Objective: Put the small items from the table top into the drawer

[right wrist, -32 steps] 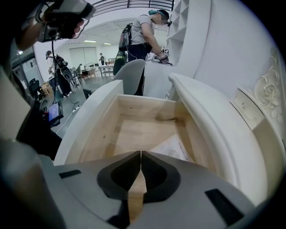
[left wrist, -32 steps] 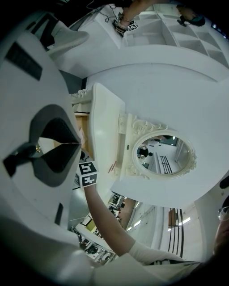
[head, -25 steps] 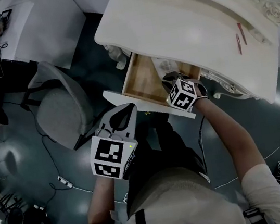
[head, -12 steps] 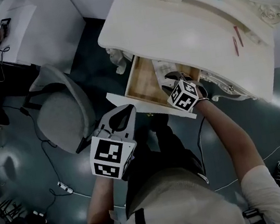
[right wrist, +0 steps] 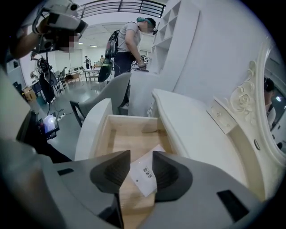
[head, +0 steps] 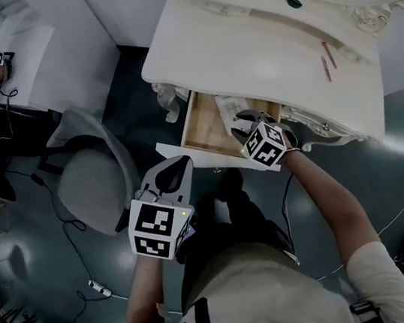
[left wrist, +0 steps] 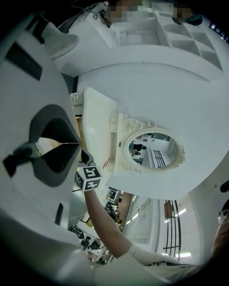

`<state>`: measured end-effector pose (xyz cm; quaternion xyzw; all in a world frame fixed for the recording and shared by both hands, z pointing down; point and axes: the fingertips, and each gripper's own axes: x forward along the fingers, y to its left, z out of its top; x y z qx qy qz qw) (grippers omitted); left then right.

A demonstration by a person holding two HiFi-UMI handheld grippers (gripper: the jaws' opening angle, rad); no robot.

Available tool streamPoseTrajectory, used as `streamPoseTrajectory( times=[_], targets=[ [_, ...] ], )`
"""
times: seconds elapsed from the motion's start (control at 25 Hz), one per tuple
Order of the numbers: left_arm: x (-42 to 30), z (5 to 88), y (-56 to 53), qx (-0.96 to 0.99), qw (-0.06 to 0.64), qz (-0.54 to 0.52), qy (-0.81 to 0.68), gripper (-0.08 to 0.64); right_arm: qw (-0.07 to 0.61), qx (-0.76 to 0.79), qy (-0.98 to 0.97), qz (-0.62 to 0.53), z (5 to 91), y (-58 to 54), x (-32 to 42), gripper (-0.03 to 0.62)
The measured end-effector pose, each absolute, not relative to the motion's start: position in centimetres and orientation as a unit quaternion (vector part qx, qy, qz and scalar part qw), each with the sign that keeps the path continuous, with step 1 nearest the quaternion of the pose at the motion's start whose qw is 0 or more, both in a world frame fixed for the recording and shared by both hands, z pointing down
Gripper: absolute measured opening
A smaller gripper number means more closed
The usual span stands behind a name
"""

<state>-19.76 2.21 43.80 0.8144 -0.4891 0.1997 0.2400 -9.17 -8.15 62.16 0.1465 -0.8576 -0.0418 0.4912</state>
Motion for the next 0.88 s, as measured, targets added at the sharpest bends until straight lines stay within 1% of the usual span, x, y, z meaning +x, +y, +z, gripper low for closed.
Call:
streamPoseTrajectory(
  times=[0.72,0.8,0.88],
  targets=[
    [-19.7,39.2,6.1,0.852,0.191,0.164,-0.458,0.057,0.481,0.204,-0.849,-0.072,56.1,-4.0,-8.7,0.158],
    [-19.7,38.7,6.6,0.857,0.186,0.160,-0.454,0.057,0.480,0.208,-0.849,-0.076,55.6,-3.1,-8.9,0.151],
    [-19.7,38.2,7.0,0.861,0.182,0.157,-0.448,0.057,0.480,0.213,-0.848,-0.076,55.1,-2.4,-8.9,0.129]
  ],
)
